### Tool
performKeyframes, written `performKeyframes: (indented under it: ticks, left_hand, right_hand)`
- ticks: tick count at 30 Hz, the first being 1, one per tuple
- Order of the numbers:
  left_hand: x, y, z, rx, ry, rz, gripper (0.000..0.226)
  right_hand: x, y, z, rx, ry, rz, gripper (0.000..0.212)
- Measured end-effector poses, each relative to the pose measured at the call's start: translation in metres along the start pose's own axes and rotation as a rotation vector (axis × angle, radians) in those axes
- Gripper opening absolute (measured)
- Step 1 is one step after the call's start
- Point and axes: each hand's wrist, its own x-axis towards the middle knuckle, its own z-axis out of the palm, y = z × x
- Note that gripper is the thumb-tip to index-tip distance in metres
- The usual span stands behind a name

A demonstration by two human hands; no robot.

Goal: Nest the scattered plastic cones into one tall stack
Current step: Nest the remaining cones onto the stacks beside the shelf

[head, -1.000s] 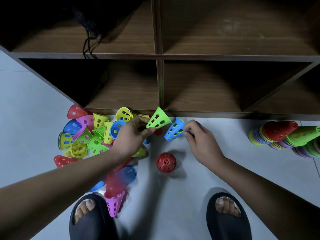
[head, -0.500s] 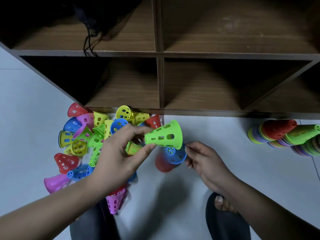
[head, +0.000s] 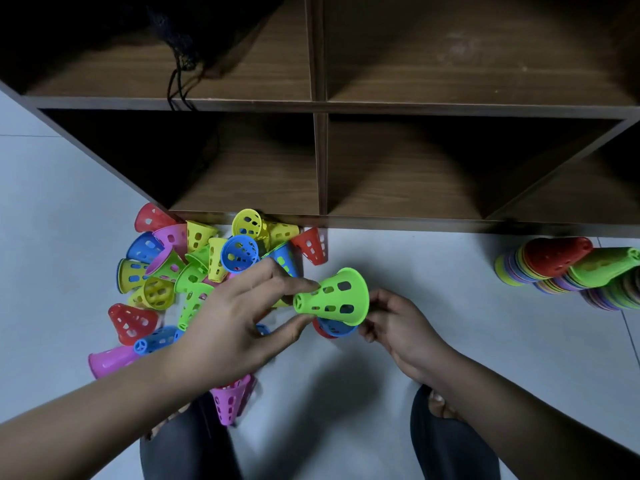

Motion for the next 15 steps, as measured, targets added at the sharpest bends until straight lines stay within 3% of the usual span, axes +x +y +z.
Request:
performKeyframes:
  ticks: [6,15]
  left_hand:
    - [0.001,-0.003,-0.006,0.02,0.035,-0.002,0.034]
    - [-0.007,-0.022,0.019,0.094,-0.183,0.049,0.032]
  right_hand:
    - [0.008,0.006,-0.003,-0.023,0.041,0.022,0.011]
    - [0.01,0.016,0.001,-0.117,0.047,0.003,0.006]
